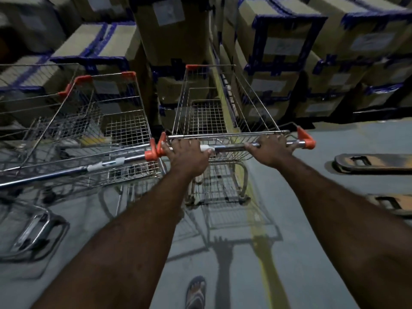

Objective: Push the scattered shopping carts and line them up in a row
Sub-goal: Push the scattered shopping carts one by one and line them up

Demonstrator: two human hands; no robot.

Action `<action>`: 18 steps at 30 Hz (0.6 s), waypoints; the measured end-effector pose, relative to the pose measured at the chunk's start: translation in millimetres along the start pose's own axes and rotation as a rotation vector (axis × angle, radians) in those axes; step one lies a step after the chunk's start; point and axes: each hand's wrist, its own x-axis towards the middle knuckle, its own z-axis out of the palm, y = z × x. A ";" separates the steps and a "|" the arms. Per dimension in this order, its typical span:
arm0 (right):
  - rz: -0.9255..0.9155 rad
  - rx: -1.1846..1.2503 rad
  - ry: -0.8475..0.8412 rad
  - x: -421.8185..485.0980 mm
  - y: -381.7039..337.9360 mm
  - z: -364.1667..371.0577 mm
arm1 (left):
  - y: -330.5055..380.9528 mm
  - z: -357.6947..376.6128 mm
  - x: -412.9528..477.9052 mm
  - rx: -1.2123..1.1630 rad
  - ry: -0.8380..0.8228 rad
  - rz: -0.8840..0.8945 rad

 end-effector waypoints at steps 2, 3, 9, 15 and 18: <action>-0.026 -0.004 0.005 -16.5 11.9 2.6 | 4.8 4.3 -21.2 0.026 -0.012 -0.016; -0.035 -0.008 0.007 -24.5 18.2 5.3 | 7.6 7.1 -32.8 0.038 -0.016 -0.022; -0.067 -0.041 0.027 -93.6 42.9 21.5 | 17.2 17.4 -112.0 0.098 -0.039 -0.045; -0.166 -0.052 0.045 -150.3 64.8 30.6 | 20.2 24.8 -172.0 0.097 -0.046 -0.073; -0.261 0.014 0.067 -166.4 85.3 38.2 | 19.8 29.9 -194.4 0.109 -0.046 -0.082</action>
